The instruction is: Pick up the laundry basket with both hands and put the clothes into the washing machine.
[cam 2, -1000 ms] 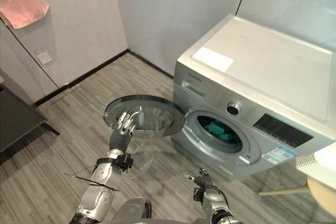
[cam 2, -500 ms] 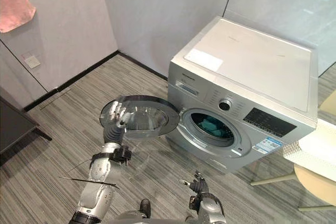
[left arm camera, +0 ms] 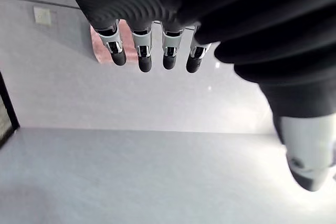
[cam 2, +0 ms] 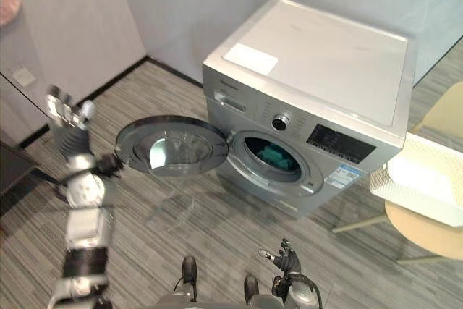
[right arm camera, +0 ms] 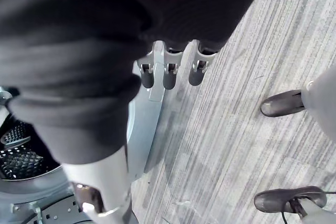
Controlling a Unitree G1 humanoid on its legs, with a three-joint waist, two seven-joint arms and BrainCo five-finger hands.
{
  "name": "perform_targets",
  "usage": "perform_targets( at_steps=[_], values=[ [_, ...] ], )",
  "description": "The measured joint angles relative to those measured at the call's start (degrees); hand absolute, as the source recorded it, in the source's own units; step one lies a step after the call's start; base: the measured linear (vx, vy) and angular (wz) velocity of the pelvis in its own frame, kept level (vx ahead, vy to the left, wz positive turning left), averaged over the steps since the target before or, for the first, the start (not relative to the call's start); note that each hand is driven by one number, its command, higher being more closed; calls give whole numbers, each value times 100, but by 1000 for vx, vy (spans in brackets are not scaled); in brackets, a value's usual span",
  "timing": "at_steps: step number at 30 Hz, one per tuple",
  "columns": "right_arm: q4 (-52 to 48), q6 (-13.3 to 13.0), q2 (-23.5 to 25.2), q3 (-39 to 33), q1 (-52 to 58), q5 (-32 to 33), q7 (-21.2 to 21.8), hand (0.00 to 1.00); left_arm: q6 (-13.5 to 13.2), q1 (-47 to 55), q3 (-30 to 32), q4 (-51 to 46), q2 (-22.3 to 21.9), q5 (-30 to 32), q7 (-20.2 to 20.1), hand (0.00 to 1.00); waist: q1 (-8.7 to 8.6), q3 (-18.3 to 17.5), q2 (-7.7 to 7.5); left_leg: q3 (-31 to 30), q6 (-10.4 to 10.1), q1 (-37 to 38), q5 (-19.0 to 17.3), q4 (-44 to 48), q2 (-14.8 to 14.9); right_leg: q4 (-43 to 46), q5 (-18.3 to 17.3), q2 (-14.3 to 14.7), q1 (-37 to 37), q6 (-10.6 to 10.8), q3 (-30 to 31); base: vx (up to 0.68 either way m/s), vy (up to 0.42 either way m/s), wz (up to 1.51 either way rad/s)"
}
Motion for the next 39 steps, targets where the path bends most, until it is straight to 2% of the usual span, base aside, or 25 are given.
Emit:
perform_targets(
  at_steps=[1, 3, 5, 6, 10, 11, 16, 18, 21, 23, 24, 25, 27, 32, 34, 36, 39],
  values=[
    [-12, 1, 24, 2, -9, 1, 33, 0, 160, -424, 57, 212, 346, 11, -48, 0, 3, 65, -57, 57, 18, -83, 25, 0, 22, -9, 50, 2, -85, -13, 39, -10, -43, -14],
    [-94, 4, 32, -4, -13, 16, 100, 0, 306, -1038, 56, 731, 856, 10, -222, 0, -5, 98, -98, 89, 37, -264, 63, 3, 27, -73, 141, 4, -246, -3, 73, 14, -32, -12],
    [-111, 2, 45, -10, -32, 43, 126, 0, 407, -1684, 68, 1573, 1248, -63, -407, 0, -2, 134, -133, 145, 55, -414, 95, 5, 36, -247, 262, 2, -345, 18, 128, 30, -8, -14],
    [-101, 8, 90, -14, -30, 137, 192, 0, 526, -2231, 69, 2364, 1503, -241, -590, 0, -8, 194, -187, 184, 58, -489, 101, 6, 50, -439, 371, 4, -350, 28, 167, 34, 2, -13],
    [-99, 12, 107, -8, -33, 324, 337, 0, 747, -3010, 13, 3459, 1797, -325, -1009, 0, -20, 298, -321, 256, 55, -595, 99, 6, 104, -670, 528, 38, -379, 33, 278, 22, -3, -13],
    [-99, 11, 102, -7, -30, 472, 364, 0, 854, -3333, -184, 3751, 1929, -93, -1167, 0, -19, 328, -362, 256, 40, -704, 110, 6, 141, -740, 610, 67, -465, 36, 282, -15, -10, -10],
    [-96, 11, 104, 22, -11, 782, 486, 0, 915, -3960, -732, 3910, 2009, 568, -1280, 0, -35, 399, -440, 223, -5, -976, 142, 4, 242, -880, 805, 152, -672, 39, 277, -37, -11, -7],
    [-97, -17, 86, 88, 3, 930, 489, 0, 912, -3999, -1004, 3907, 2001, 1490, -1024, 0, -45, 403, -442, 181, -13, -1064, 149, 2, 253, -956, 866, 162, -715, 37, 274, -15, -3, 0],
    [-126, -143, 84, 311, -1, 995, 507, 0, 964, -4047, -1253, 3907, 1980, 2299, -798, 0, -25, 557, -452, 52, -60, -1181, 178, -4, 304, -999, 924, 220, -757, -29, 157, -36, -12, 14],
    [-154, -178, 76, 459, -7, 1043, 562, 0, 1086, -4074, -1304, 3905, 1917, 2774, -658, 0, -10, 641, -478, -81, -100, -1298, 190, -13, 337, -999, 943, 261, -823, -56, 51, -47, -22, 23],
    [-179, -220, 69, 534, -23, 1102, 595, 0, 1223, -4073, -1324, 3907, 1853, 3264, -535, 0, -10, 719, -490, -168, -109, -1371, 195, -33, 350, -999, 957, 283, -860, -76, -29, -29, -9, 25],
    [-189, -227, 59, 631, -59, 1117, 594, 0, 1335, -4070, -1425, 3914, 1802, 3678, -508, 0, 6, 816, -523, -252, -115, -1414, 200, -33, 364, -1000, 971, 305, -869, -97, -70, -28, -4, 27],
    [-213, -229, 41, 778, -122, 1145, 595, 0, 1433, -4071, -1586, 3923, 1761, 4085, -553, 0, 24, 897, -609, -286, -131, -1531, 211, -24, 398, -1000, 1000, 334, -949, -135, -194, -19, -2, 19],
    [-222, -232, 16, 816, -258, 1313, 596, 0, 1460, -4093, -1514, 4389, 1608, 4281, -926, 0, 37, 1202, -717, -441, -148, -1701, 328, -4, 457, -1007, 1068, 407, -1051, -122, -332, -2, 11, 11],
    [-220, -216, 8, 806, -258, 1328, 614, 0, 1407, -4397, -1394, 4357, 1608, 4163, -1063, 0, 143, 1314, -801, -457, -149, -1822, 329, -3, 503, -1084, 1178, 451, -1126, -147, -345, 11, 31, -4],
    [-206, -212, -9, 788, -256, 1368, 665, 0, 1354, -4443, -1176, 4353, 1590, 4106, -1124, 0, 146, 1365, -806, -460, -149, -1869, 329, -6, 532, -1109, 1235, 477, -1164, -114, -343, 15, 30, -6],
    [-7, -205, -16, 771, -241, 1365, 739, 0, 1234, -4289, -768, 4365, 1323, 4114, -1031, 0, 133, 1379, -809, -456, -150, -1875, 328, -36, 571, -1108, 1277, 519, -1195, -147, -328, 33, 44, -8]
  ],
)
